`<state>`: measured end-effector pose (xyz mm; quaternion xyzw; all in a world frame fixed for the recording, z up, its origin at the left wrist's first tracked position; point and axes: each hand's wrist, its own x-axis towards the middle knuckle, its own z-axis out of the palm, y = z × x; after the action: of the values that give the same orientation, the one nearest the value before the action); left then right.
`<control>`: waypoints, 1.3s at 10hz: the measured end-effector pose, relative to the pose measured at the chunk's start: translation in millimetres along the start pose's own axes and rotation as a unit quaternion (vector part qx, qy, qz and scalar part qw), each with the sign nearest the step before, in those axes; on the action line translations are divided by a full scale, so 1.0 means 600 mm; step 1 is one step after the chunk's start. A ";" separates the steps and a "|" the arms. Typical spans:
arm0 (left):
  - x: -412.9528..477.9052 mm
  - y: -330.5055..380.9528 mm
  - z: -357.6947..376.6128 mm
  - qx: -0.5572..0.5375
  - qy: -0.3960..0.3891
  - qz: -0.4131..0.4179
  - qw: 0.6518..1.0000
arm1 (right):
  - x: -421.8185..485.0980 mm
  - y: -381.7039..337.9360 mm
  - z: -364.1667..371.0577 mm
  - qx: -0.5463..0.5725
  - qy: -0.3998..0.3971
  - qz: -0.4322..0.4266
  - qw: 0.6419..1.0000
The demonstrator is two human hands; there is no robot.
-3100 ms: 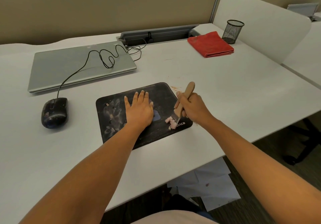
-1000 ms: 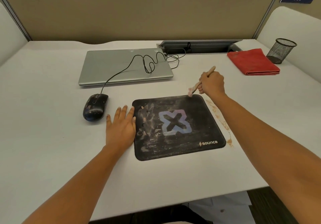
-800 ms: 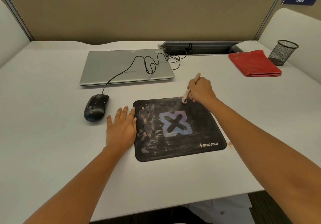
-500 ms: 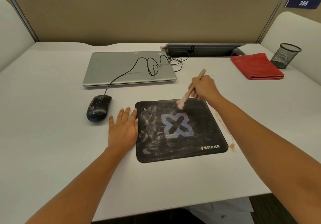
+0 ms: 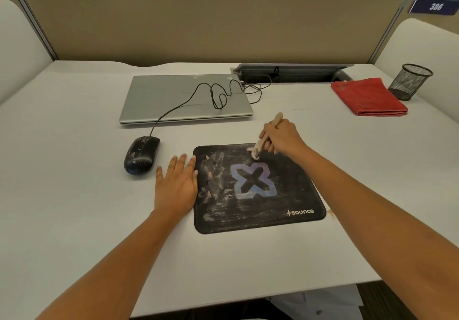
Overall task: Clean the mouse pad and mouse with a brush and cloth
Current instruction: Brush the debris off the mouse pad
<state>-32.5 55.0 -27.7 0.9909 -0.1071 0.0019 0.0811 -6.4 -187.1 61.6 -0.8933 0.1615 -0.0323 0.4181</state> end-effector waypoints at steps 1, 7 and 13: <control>0.000 0.001 0.001 -0.007 0.007 0.002 1.000 | -0.004 -0.012 -0.009 0.036 -0.092 0.026 0.995; 0.001 0.000 0.004 -0.009 0.012 -0.001 1.000 | -0.009 -0.022 0.020 0.038 -0.088 0.076 0.993; 0.000 0.001 0.001 -0.001 0.005 -0.005 1.000 | 0.034 -0.004 0.030 -0.012 0.187 0.043 0.981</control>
<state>-32.6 54.0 -28.3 0.9913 -0.1018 0.0059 0.0828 16.7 -178.8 50.1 -0.8689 0.2754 -0.1792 0.3703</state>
